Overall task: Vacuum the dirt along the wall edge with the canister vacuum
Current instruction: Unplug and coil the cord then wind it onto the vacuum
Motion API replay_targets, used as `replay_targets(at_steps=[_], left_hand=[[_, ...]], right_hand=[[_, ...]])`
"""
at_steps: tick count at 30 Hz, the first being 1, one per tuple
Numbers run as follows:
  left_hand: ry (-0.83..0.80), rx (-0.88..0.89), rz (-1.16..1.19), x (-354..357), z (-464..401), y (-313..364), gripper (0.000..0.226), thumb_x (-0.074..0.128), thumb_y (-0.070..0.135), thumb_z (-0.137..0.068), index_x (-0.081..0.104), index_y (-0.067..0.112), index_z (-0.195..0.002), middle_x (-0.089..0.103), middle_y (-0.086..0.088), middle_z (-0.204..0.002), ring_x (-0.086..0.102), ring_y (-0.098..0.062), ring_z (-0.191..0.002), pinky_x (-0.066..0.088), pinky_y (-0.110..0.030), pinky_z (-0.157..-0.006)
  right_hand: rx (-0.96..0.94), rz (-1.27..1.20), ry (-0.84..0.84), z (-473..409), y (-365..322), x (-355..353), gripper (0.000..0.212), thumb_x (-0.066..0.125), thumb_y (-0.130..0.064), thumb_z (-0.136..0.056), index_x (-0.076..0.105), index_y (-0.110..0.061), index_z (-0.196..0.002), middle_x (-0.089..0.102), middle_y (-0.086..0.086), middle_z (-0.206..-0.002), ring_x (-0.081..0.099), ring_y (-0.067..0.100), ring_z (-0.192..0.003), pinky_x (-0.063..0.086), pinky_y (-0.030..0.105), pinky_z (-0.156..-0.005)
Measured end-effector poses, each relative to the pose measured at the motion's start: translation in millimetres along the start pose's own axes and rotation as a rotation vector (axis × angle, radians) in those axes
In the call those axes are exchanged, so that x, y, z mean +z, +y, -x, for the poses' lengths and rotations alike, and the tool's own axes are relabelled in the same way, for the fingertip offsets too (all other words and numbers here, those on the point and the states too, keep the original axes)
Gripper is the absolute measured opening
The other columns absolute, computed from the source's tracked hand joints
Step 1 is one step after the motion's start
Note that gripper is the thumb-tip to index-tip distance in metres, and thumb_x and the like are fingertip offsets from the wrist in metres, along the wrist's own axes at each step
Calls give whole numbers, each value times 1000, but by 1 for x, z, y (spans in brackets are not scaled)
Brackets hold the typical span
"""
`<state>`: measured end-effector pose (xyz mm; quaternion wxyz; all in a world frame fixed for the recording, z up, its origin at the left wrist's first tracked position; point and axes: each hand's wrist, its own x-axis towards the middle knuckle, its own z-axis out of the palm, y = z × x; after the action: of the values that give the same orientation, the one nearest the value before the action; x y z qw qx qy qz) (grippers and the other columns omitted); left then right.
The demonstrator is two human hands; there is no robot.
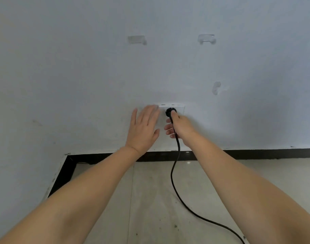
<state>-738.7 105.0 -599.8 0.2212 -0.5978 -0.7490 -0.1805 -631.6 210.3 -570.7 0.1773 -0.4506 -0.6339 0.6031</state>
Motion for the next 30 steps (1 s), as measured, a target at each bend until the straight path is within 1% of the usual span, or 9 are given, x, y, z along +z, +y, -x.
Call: replay_targets(at_steps=[5,9,14,18,22,24,27,29,30], left_hand=[[-56,204,-326,30,-31,-34,121,79,57,-64,9,10,-151,8,-10,-156,12,-28,-145,12,-58,-111],[24,212,-409,54,-37,-44,129,87,57,-49,17,13,-148,16,-4,-151,19,-28,-143,15,-58,-108],[64,195,-420,62,-40,-46,122,87,54,-49,22,14,-145,20,-3,-149,-18,-23,-147,14,-61,-106],[52,198,-440,62,-40,-46,123,85,58,-51,19,13,-146,18,-2,-149,-13,-25,-148,16,-61,-108],[-12,175,-454,57,-37,-43,125,88,54,-48,20,14,-146,36,-1,-151,37,-24,-139,20,-59,-107],[-109,160,-370,43,-32,-36,127,87,42,-57,7,13,-151,16,-3,-157,25,-24,-144,13,-58,-110],[-410,93,-198,2,-23,-13,120,72,19,-75,-22,22,-148,-22,-7,-155,-13,-25,-146,2,-60,-113],[-673,76,90,-37,-19,13,104,59,13,-79,-15,22,-151,-21,-3,-158,-16,-24,-147,5,-54,-116],[-801,63,319,-61,-18,30,94,55,13,-79,-2,19,-154,-4,-5,-162,-1,-26,-149,13,-46,-117]], right_hand=[[168,-202,-36,-8,-10,7,36,29,-37,-104,50,-13,-88,33,-4,-51,23,5,-31,17,17,-30],[155,-257,-42,-10,-9,9,36,28,-38,-105,47,-15,-84,30,-5,-49,22,5,-29,15,15,-30],[153,-350,-42,-5,-10,8,34,30,-35,-105,44,-16,-80,27,-7,-44,20,5,-30,15,15,-31],[142,-363,-29,10,0,14,34,31,-35,-105,44,-16,-80,27,-8,-43,22,5,-29,16,15,-31],[141,-431,29,33,18,9,33,30,-33,-105,41,-16,-79,27,-11,-38,21,4,-29,15,14,-32],[155,-508,68,35,3,-3,31,29,-30,-105,40,-16,-80,23,-10,-41,17,6,-32,12,15,-33],[226,-622,68,55,-37,-12,32,29,-31,-105,41,-15,-81,21,-10,-43,15,6,-33,12,16,-33],[299,-747,67,75,-68,-18,34,30,-33,-105,44,-15,-79,22,-10,-42,17,5,-31,12,17,-32],[338,-821,82,86,-85,-24,36,32,-33,-105,45,-15,-77,23,-9,-42,17,5,-31,13,17,-31]])
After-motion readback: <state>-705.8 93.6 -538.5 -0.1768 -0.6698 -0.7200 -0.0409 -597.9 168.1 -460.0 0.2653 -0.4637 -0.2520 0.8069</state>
